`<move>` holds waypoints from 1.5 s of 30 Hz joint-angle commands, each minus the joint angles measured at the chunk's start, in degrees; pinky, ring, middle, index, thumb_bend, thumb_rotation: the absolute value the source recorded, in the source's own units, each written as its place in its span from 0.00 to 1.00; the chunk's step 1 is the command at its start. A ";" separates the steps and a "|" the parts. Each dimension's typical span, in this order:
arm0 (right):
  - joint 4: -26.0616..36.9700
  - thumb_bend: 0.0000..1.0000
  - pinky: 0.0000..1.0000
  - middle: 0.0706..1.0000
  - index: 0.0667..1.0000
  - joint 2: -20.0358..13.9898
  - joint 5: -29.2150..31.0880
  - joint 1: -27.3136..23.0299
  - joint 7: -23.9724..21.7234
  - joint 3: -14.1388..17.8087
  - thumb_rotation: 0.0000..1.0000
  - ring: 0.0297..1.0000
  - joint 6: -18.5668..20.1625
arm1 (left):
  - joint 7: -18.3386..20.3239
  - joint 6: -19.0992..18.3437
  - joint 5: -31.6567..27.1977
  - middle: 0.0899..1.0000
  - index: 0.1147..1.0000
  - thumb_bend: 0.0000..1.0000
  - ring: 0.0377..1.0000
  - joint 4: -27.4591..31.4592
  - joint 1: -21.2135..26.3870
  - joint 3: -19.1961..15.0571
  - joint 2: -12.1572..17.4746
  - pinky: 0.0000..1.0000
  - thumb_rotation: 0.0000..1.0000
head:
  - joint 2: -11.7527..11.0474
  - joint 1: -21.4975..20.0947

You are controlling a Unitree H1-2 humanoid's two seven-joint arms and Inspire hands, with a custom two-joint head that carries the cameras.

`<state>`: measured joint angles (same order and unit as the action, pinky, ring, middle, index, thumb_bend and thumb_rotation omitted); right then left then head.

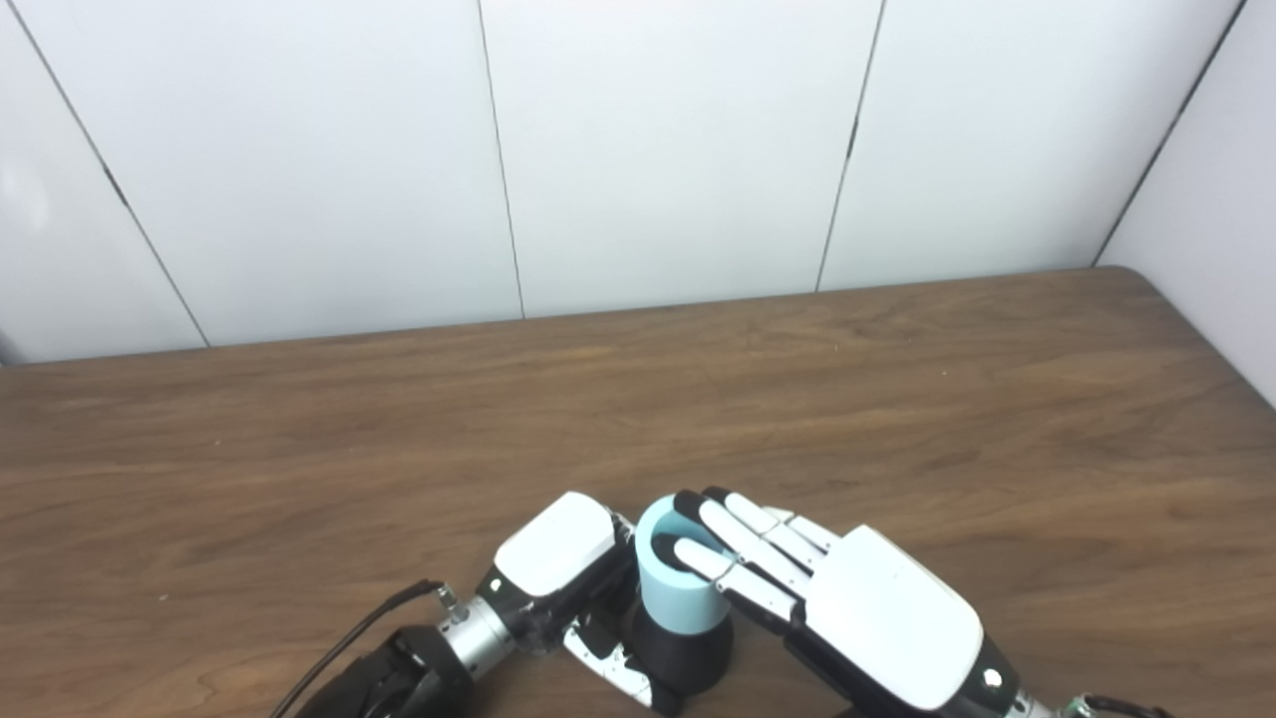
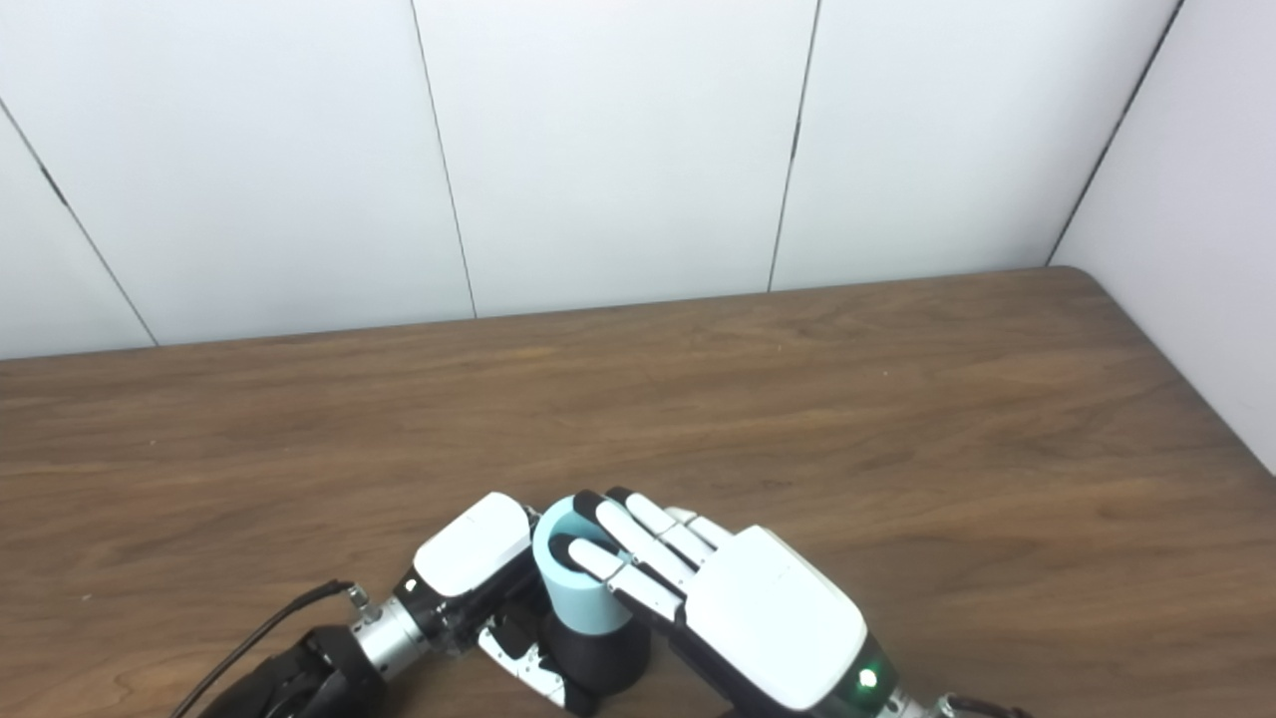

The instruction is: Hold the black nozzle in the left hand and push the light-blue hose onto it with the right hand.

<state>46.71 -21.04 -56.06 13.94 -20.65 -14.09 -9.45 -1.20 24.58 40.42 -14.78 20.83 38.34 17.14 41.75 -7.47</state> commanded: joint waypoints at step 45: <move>-4.89 0.67 0.90 0.98 0.91 -2.96 -3.71 2.13 -8.29 -2.36 0.94 0.99 -1.16 | 9.24 -3.65 0.23 0.42 0.42 0.52 0.18 -10.28 -2.71 2.89 0.21 0.17 0.00 | 0.61 0.00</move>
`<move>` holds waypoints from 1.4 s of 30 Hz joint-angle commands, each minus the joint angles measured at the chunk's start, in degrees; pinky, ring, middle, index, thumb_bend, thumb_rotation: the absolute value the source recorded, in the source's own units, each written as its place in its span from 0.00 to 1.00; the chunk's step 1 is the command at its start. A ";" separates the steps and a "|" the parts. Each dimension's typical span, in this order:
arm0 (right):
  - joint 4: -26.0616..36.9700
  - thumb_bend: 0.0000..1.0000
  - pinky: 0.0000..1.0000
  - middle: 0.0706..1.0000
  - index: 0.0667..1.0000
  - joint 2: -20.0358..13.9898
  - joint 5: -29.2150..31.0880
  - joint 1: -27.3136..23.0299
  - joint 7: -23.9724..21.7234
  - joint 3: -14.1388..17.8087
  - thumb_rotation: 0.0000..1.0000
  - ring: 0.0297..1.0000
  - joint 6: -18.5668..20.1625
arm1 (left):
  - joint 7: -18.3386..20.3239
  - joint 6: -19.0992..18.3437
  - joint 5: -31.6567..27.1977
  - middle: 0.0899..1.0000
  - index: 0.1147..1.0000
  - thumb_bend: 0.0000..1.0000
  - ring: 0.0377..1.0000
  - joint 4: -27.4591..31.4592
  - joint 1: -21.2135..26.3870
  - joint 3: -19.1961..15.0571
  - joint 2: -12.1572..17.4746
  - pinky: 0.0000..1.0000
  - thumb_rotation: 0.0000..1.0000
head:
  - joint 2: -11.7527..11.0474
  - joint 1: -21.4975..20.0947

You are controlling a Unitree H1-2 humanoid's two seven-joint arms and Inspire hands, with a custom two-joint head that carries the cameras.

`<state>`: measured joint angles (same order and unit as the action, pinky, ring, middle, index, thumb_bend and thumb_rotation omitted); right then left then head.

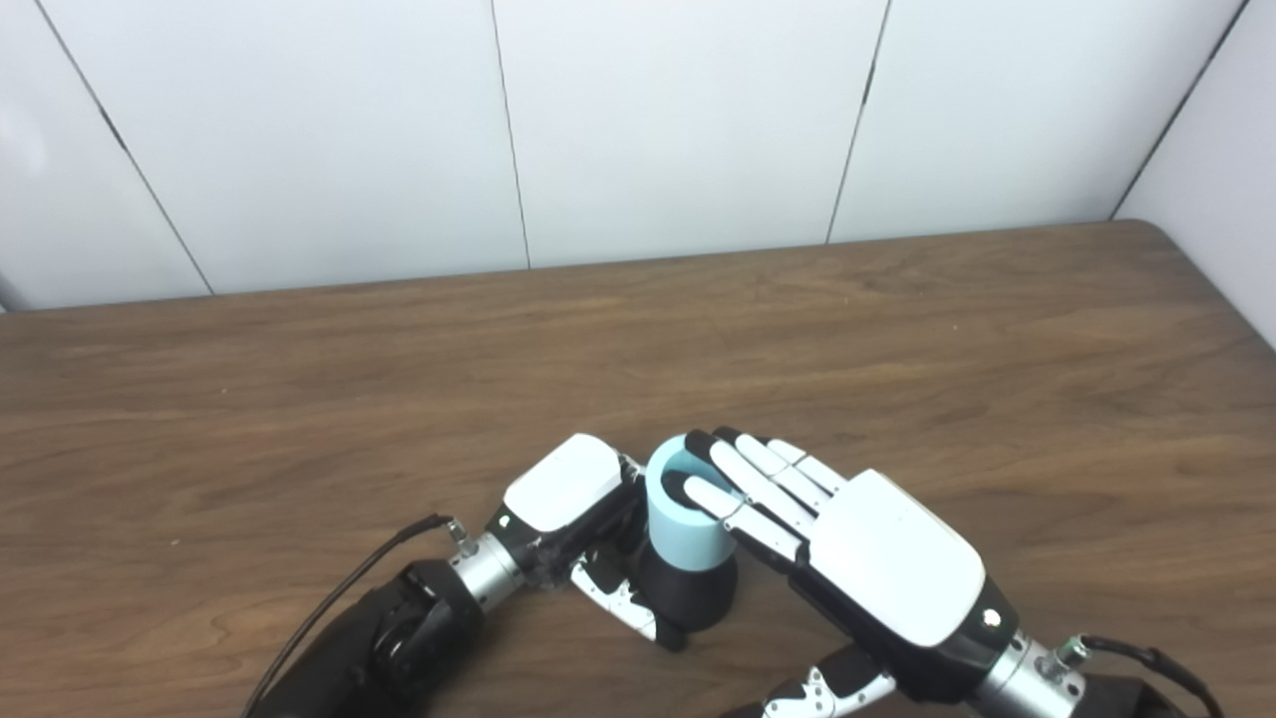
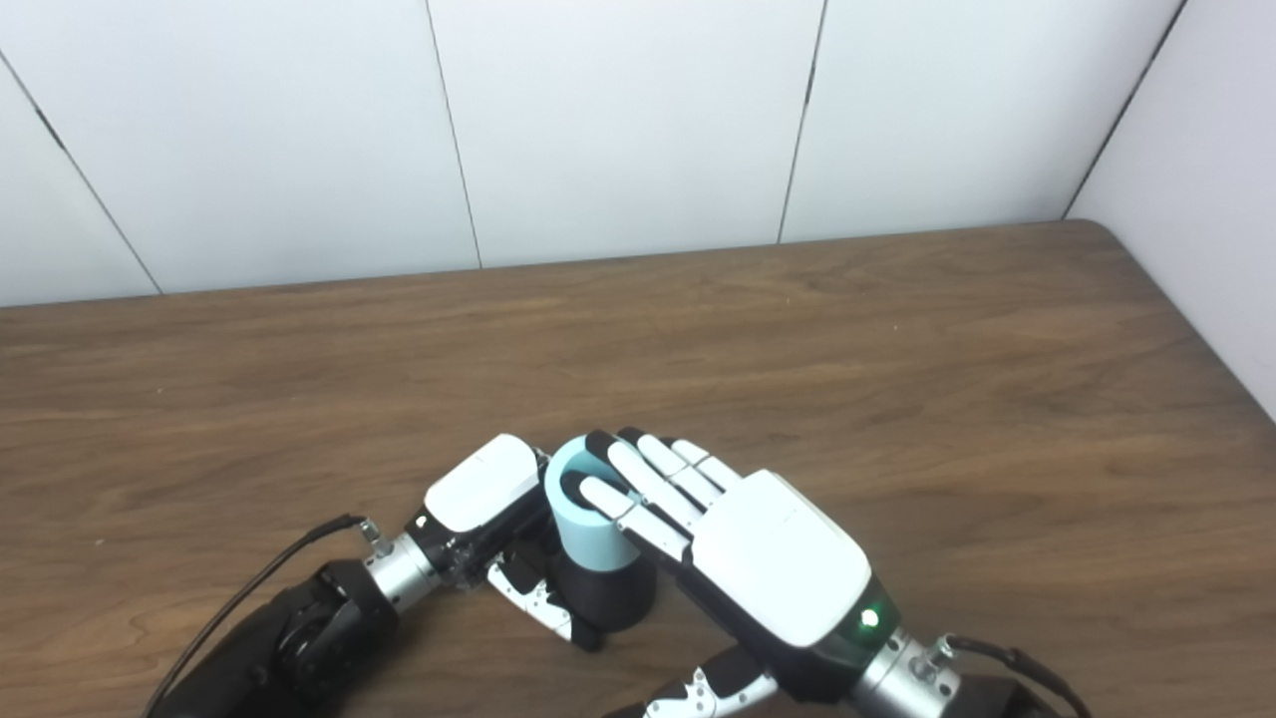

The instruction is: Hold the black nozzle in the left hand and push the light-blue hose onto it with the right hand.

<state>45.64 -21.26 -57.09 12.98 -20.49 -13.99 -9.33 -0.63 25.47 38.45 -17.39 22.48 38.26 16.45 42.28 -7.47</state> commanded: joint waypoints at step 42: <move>-4.25 0.73 0.89 0.95 0.88 -4.77 1.00 2.29 -14.03 -5.06 0.96 0.98 2.82 | 9.15 -4.78 1.85 0.42 0.42 0.52 0.18 -7.67 -4.39 2.96 0.76 0.16 0.00 | -0.42 -0.08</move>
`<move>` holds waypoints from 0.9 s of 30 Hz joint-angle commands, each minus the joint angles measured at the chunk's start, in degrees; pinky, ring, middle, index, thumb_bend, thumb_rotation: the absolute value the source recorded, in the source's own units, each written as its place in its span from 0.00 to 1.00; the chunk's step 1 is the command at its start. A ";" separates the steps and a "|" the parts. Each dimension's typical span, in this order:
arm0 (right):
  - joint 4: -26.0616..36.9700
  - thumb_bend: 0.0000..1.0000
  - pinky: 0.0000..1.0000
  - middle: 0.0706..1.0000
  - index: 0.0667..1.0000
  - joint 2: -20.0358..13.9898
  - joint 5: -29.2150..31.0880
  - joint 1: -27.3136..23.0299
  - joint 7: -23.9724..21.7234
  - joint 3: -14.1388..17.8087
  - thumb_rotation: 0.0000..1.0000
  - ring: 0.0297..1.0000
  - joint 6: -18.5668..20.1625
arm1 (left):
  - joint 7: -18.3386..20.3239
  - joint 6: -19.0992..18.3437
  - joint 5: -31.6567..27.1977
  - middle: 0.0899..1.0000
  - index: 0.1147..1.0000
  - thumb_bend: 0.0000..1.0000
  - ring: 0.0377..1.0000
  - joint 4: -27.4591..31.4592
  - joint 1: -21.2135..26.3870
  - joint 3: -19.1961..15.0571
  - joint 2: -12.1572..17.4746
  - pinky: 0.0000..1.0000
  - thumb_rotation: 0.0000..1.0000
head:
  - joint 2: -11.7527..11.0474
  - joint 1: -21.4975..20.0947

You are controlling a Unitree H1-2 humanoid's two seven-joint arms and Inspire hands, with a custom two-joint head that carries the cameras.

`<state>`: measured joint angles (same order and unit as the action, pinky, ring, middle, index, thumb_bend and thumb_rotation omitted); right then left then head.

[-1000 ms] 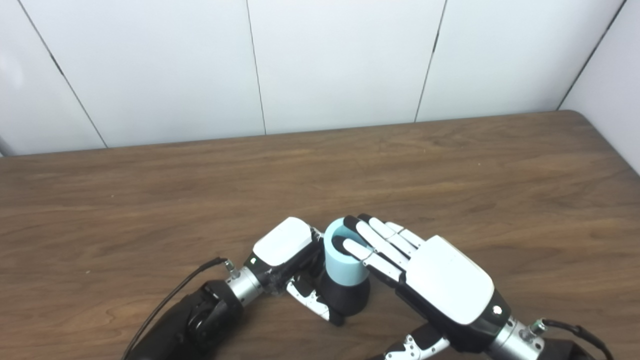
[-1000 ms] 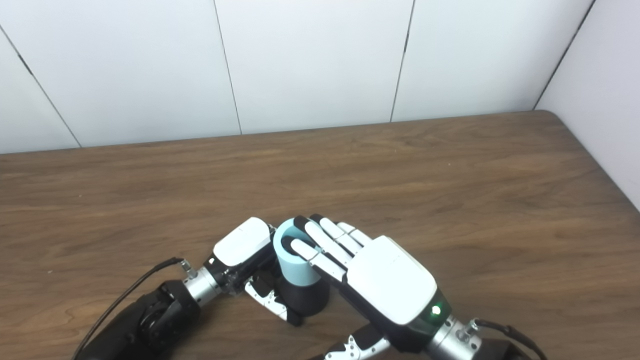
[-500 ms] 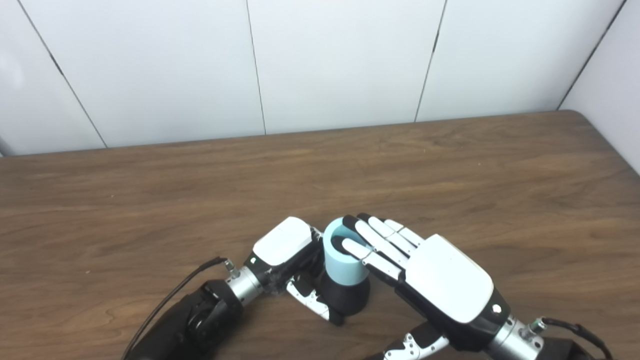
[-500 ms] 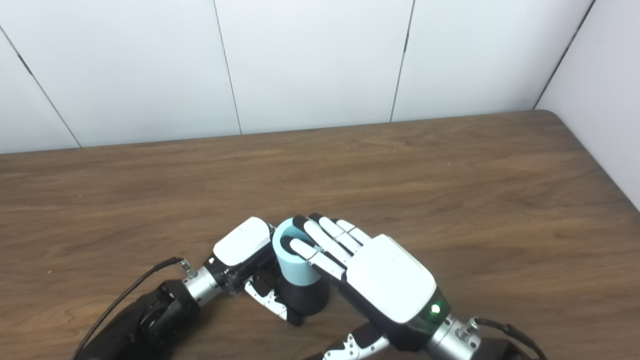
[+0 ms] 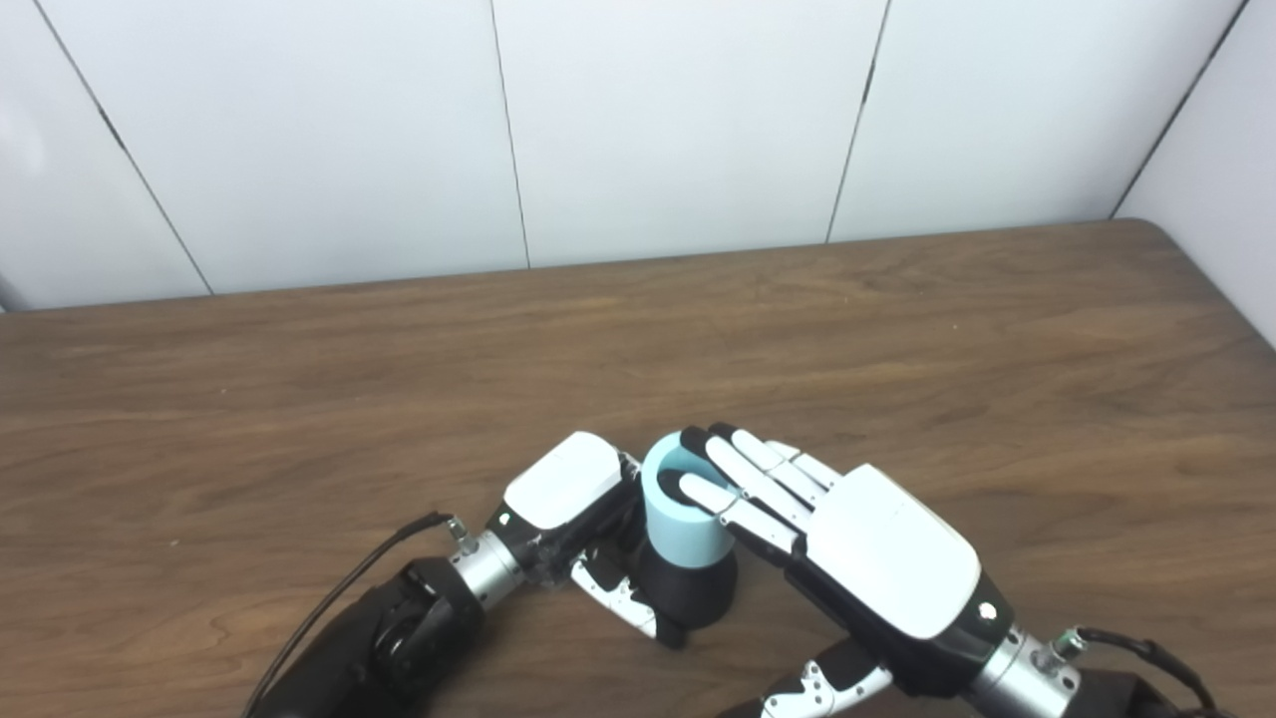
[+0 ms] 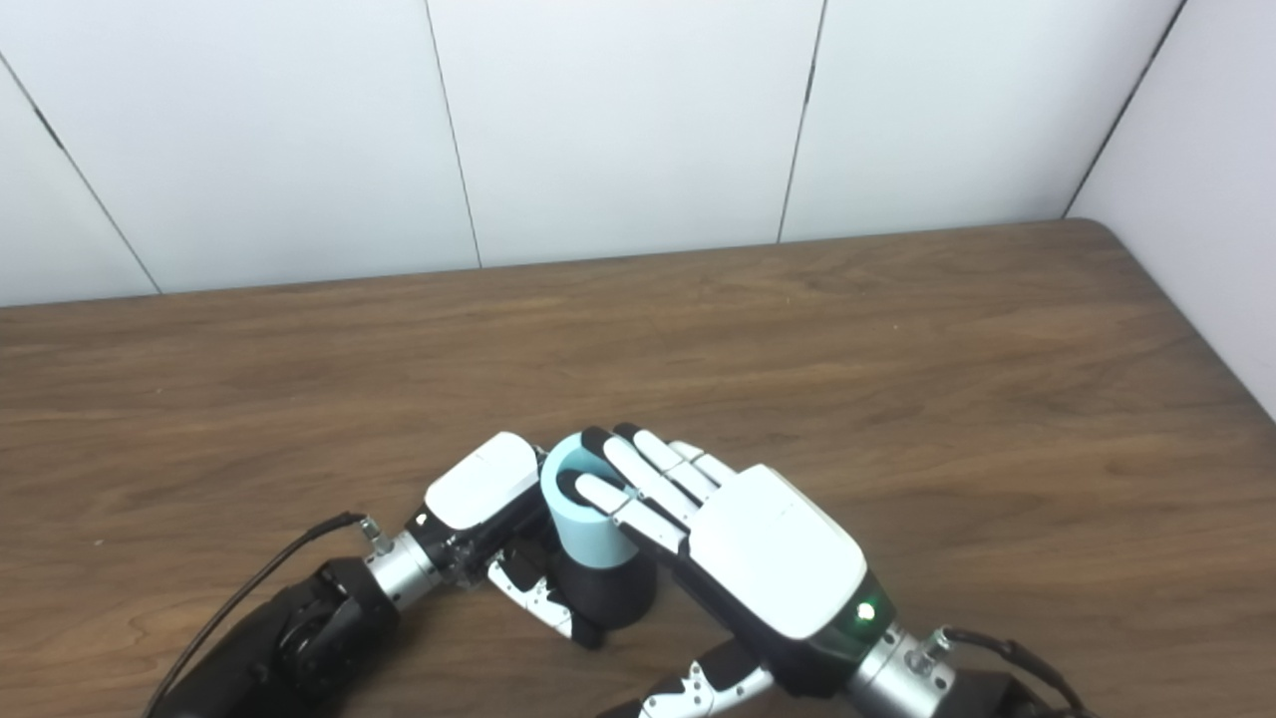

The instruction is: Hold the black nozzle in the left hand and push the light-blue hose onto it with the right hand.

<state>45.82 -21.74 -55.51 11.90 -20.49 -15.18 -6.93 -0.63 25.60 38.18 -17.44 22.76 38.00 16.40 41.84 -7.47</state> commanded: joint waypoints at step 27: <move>-3.72 0.76 0.89 0.97 0.90 -5.04 1.11 3.19 -15.96 -5.10 0.96 0.98 5.16 | 9.50 -5.01 1.94 0.42 0.42 0.52 0.19 -7.21 -4.79 3.05 0.87 0.17 0.00 | -0.14 -0.09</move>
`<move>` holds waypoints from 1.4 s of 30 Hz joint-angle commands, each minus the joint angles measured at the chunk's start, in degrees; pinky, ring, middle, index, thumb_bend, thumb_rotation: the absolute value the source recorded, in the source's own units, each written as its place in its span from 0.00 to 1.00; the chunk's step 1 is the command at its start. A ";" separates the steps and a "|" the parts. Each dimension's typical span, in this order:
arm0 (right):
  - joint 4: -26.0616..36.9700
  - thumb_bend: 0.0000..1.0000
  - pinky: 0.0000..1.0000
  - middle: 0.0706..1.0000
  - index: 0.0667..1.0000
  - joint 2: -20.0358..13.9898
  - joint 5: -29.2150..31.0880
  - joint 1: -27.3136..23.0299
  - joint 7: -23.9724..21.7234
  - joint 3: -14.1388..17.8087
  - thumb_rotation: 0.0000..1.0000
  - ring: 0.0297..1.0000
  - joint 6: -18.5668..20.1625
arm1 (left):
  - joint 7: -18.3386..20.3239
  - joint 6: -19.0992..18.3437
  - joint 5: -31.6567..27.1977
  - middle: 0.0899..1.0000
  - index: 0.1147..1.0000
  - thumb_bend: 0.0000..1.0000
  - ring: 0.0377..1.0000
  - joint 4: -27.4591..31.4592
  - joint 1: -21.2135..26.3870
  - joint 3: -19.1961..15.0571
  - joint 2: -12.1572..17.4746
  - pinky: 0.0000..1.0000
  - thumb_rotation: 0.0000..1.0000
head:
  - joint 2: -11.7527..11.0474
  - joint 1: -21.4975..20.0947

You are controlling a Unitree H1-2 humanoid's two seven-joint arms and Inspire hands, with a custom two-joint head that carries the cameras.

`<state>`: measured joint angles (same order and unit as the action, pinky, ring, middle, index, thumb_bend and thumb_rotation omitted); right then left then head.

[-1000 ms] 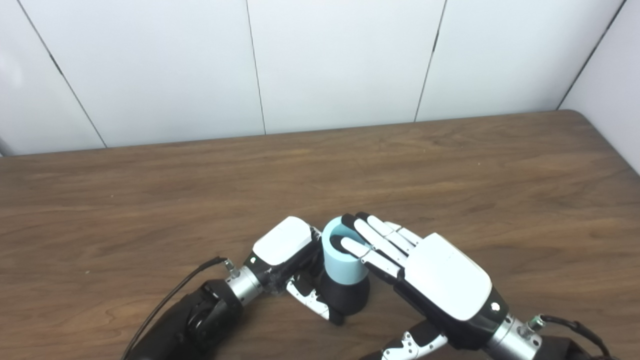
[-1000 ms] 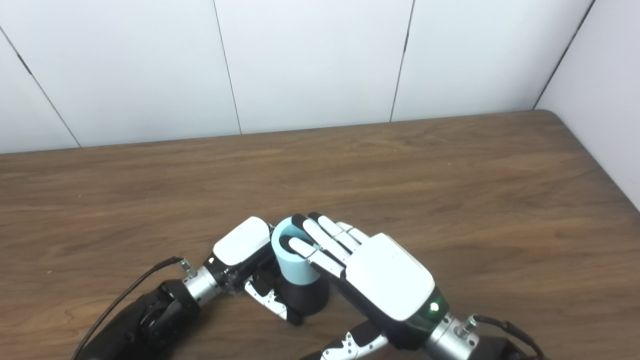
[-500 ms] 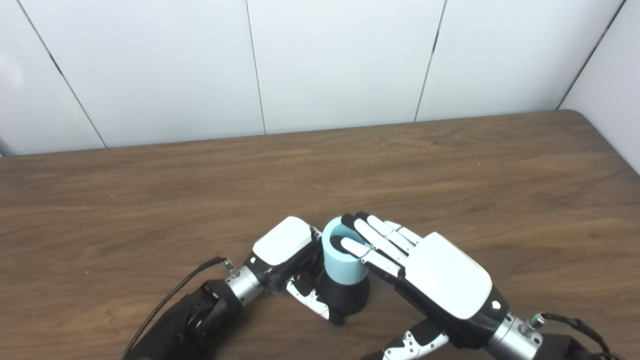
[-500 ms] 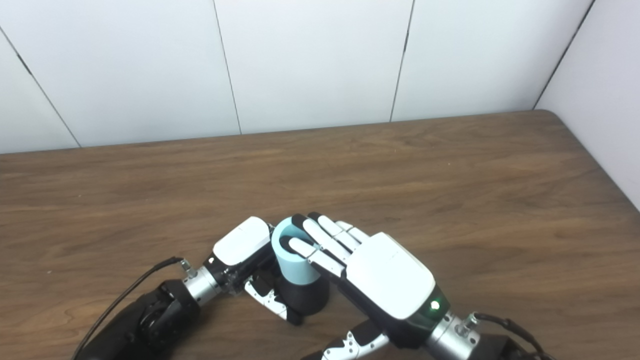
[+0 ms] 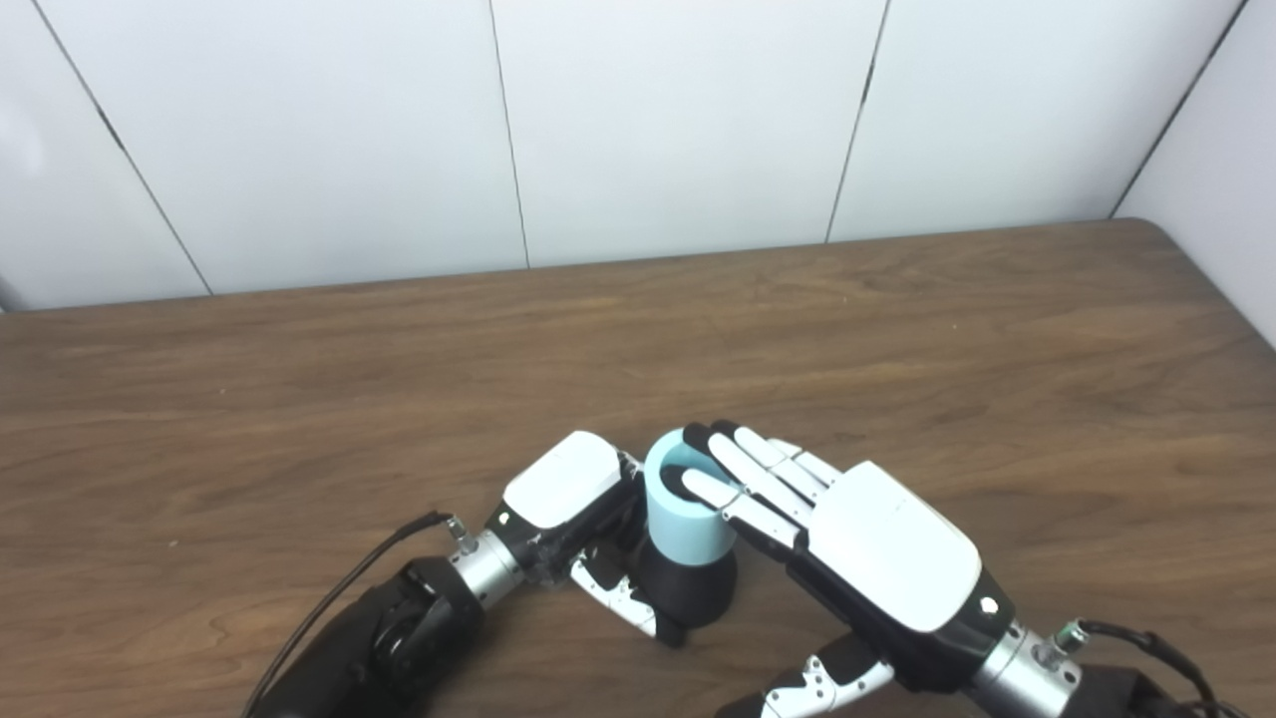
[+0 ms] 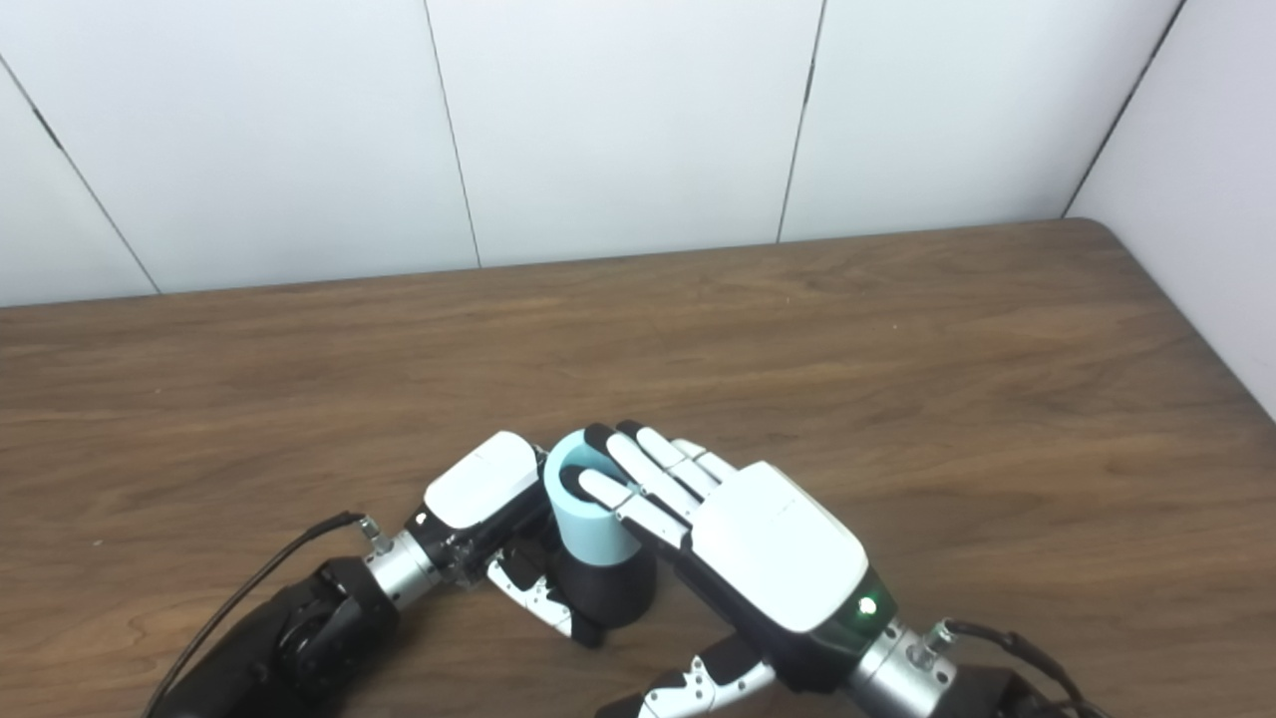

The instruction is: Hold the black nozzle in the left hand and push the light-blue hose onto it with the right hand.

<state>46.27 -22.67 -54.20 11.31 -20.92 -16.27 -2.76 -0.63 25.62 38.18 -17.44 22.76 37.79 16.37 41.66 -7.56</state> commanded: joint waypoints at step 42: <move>-4.04 0.73 0.89 0.97 0.90 -5.35 0.60 3.23 -14.91 -5.57 0.92 0.97 2.64 | 9.23 -4.76 2.12 0.42 0.42 0.52 0.17 -7.72 -4.64 3.36 0.79 0.15 0.00 | -0.02 -0.08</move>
<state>46.99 -24.39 -53.72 10.84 -22.77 -18.04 -0.26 -0.62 25.63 38.19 -17.44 22.78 37.83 16.35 41.66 -7.65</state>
